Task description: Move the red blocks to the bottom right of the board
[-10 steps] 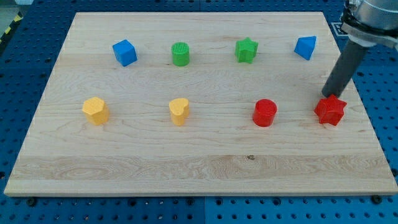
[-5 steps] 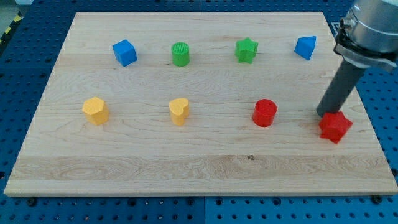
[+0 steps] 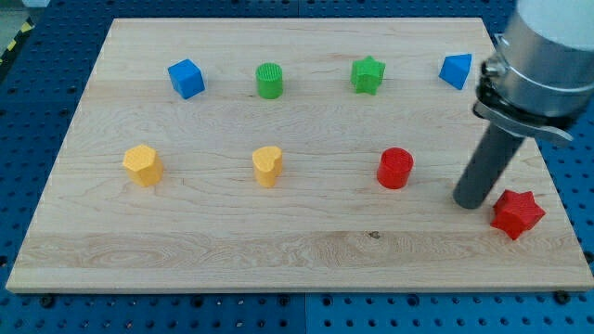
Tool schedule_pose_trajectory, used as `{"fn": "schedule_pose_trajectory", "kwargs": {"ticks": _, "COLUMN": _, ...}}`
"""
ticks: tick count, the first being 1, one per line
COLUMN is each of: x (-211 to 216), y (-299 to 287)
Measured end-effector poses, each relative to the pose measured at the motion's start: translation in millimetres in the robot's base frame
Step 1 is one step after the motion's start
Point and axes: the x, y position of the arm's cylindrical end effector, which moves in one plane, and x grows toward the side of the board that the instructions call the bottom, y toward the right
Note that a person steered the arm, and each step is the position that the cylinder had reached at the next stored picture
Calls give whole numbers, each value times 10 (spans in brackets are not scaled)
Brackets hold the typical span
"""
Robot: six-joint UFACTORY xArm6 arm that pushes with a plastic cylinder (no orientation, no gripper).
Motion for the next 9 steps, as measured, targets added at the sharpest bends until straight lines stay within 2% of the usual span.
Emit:
{"fn": "schedule_pose_trajectory", "kwargs": {"ticks": 2, "x": 133, "y": 403}}
{"fn": "schedule_pose_trajectory", "kwargs": {"ticks": 4, "x": -223, "y": 452}}
{"fn": "schedule_pose_trajectory", "kwargs": {"ticks": 6, "x": 4, "y": 655}}
{"fn": "schedule_pose_trajectory", "kwargs": {"ticks": 7, "x": -138, "y": 655}}
{"fn": "schedule_pose_trajectory", "kwargs": {"ticks": 8, "x": -671, "y": 573}}
{"fn": "schedule_pose_trajectory", "kwargs": {"ticks": 9, "x": -919, "y": -19}}
